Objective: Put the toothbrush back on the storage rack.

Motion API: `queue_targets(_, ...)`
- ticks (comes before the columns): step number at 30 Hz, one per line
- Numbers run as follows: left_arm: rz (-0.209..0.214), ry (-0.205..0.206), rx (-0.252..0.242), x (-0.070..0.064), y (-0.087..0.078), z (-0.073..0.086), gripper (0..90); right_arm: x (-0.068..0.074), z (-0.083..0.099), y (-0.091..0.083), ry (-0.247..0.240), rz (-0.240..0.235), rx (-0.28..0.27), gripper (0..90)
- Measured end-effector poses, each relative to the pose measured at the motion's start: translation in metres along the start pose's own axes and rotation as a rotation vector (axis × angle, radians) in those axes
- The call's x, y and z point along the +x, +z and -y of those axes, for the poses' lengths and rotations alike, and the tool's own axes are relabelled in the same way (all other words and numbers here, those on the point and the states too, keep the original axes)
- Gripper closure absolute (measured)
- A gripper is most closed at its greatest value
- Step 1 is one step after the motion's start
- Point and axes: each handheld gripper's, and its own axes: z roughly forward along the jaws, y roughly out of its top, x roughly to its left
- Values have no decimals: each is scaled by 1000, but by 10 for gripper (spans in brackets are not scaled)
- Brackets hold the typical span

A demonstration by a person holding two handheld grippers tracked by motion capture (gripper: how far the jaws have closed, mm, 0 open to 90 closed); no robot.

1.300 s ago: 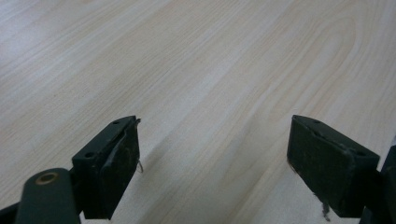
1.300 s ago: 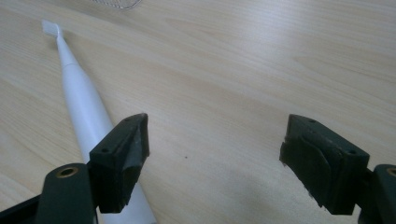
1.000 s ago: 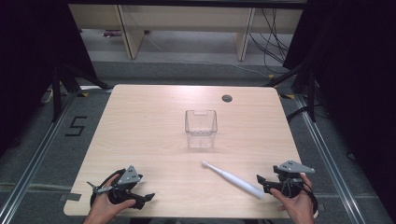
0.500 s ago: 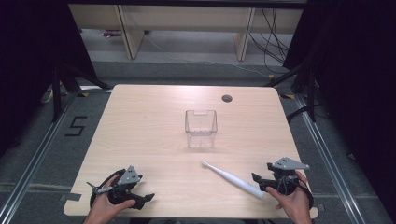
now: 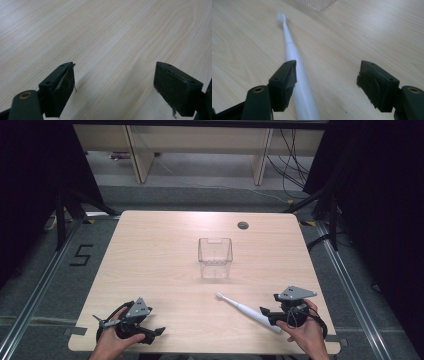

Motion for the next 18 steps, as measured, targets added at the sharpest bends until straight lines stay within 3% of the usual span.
queue_targets(4,7,-4,1,1,0,-1,168,7,-5,1,11,-24,42,366)
queue_targets(5,-1,-5,1,0,0,0,168,7,-6,3,-4,-26,34,373)
queue_targets(6,1,2,5,0,0,0,168,6,-8,4,-51,-32,35,387)
queue_targets(9,-1,-13,0,0,0,0,168,12,-12,7,-97,-61,70,426)
queue_targets(13,10,-4,-1,0,0,0,168,16,-16,16,-135,-80,113,461)
queue_targets(14,2,-10,3,0,0,0,168,16,-17,17,-140,-91,148,482)
queue_targets(16,2,0,-1,0,0,0,168,16,-18,22,-171,-89,141,493)
queue_targets(18,0,-1,-2,0,0,0,168,18,-21,24,-185,-101,177,502)
